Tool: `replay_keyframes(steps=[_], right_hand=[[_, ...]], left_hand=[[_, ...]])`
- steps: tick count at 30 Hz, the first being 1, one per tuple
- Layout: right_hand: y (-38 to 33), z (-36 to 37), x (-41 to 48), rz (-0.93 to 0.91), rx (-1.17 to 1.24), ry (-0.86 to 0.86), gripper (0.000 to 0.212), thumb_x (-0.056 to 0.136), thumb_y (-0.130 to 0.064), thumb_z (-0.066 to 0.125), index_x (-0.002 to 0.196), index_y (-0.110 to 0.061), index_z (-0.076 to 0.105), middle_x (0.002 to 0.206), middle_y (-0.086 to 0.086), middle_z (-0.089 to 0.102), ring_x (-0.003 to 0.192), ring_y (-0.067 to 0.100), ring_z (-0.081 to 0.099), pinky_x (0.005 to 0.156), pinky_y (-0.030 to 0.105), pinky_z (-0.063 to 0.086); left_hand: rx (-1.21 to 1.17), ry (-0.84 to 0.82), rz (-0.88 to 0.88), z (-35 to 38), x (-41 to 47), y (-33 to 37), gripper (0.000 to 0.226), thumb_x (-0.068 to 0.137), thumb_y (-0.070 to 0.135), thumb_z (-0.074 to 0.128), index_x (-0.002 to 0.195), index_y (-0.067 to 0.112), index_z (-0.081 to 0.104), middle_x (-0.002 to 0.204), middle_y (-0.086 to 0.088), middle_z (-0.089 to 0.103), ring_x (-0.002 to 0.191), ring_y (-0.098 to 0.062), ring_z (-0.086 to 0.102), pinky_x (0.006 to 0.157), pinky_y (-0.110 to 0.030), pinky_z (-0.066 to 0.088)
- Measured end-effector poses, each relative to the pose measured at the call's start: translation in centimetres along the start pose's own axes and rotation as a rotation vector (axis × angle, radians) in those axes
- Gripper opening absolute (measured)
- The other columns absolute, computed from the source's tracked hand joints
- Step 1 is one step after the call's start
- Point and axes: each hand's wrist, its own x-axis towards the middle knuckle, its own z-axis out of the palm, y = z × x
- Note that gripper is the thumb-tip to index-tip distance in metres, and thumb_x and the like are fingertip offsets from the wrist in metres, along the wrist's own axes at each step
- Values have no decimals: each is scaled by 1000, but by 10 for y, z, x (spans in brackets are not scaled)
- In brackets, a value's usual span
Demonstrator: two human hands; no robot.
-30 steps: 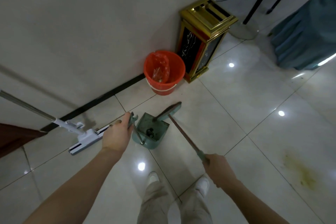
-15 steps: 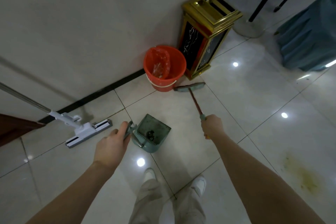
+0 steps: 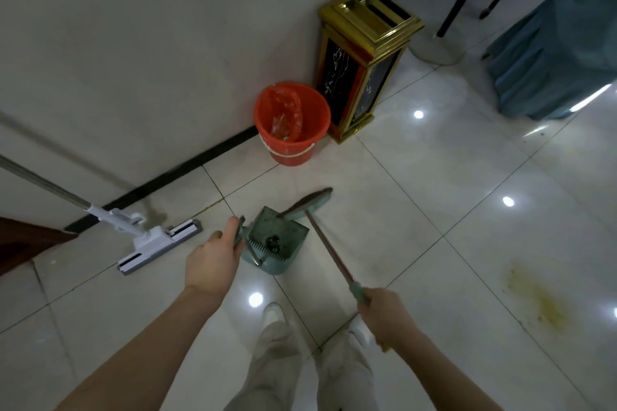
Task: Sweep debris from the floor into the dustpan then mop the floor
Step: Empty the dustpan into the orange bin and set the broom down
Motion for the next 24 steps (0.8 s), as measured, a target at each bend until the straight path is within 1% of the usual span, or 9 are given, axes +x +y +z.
replay_keyframes(steps=[3, 6, 10, 14, 16, 18, 20, 22, 24], right_hand=[[-4, -30, -6, -33, 81, 61, 32, 100, -26, 46, 109, -2, 66, 62, 5, 60, 34, 11, 56, 36, 24, 49], [-20, -49, 1, -60, 117, 110, 39, 99, -33, 50, 109, 1, 65, 53, 6, 55, 30, 13, 53, 33, 20, 43], [-54, -48, 27, -94, 86, 98, 29, 100, -22, 44, 103, -4, 67, 59, 8, 59, 31, 13, 54, 35, 20, 45], [-94, -31, 63, -85, 98, 105, 27, 100, -18, 43, 92, 0, 61, 60, 9, 59, 30, 12, 54, 33, 20, 44], [-106, -15, 71, -60, 71, 77, 24, 98, -13, 42, 88, 2, 58, 59, 10, 59, 33, 14, 57, 33, 23, 46], [-105, 4, 73, -53, 36, 31, 18, 96, -9, 41, 86, 0, 53, 63, 9, 58, 41, 19, 59, 37, 29, 50], [-93, 18, 67, -30, 6, 15, 15, 96, -8, 40, 91, -1, 53, 66, 8, 57, 39, 17, 57, 33, 25, 46], [-73, 21, 58, -43, -61, 11, 21, 97, -10, 38, 100, -2, 57, 68, 4, 56, 38, 10, 54, 30, 18, 38], [-46, 18, 45, -54, -131, -11, 23, 97, -13, 38, 107, -6, 58, 71, 0, 54, 47, 9, 53, 36, 18, 41]], left_hand=[[12, 3, -31, -2, -9, 3, 30, 98, 33, 46, 123, 18, 43, 69, -7, 54, 53, -32, 59, 41, -30, 40], [9, 12, -60, -2, -18, 0, 29, 97, 33, 47, 121, 17, 45, 71, -9, 57, 54, -32, 59, 44, -31, 42], [28, 0, -74, -2, -21, -5, 31, 98, 35, 43, 124, 18, 42, 74, -7, 57, 55, -29, 59, 45, -30, 42], [24, 16, -90, -1, -20, -8, 32, 98, 34, 46, 125, 17, 43, 76, -10, 58, 55, -31, 58, 45, -32, 43], [24, 20, -103, 1, -21, -10, 33, 98, 35, 46, 126, 18, 42, 74, -8, 56, 54, -30, 57, 45, -31, 42], [15, 27, -99, 4, -23, -13, 33, 97, 35, 47, 125, 19, 43, 71, -5, 51, 50, -26, 51, 44, -29, 39], [6, 38, -89, 5, -24, -17, 32, 96, 34, 49, 124, 18, 45, 69, -5, 50, 48, -24, 47, 43, -27, 37], [0, 38, -91, 3, -24, -20, 32, 96, 34, 50, 123, 17, 46, 70, -7, 54, 48, -27, 51, 43, -28, 38], [-3, 29, -91, 1, -23, -20, 32, 96, 34, 49, 124, 17, 45, 74, -9, 57, 53, -31, 57, 44, -30, 40]])
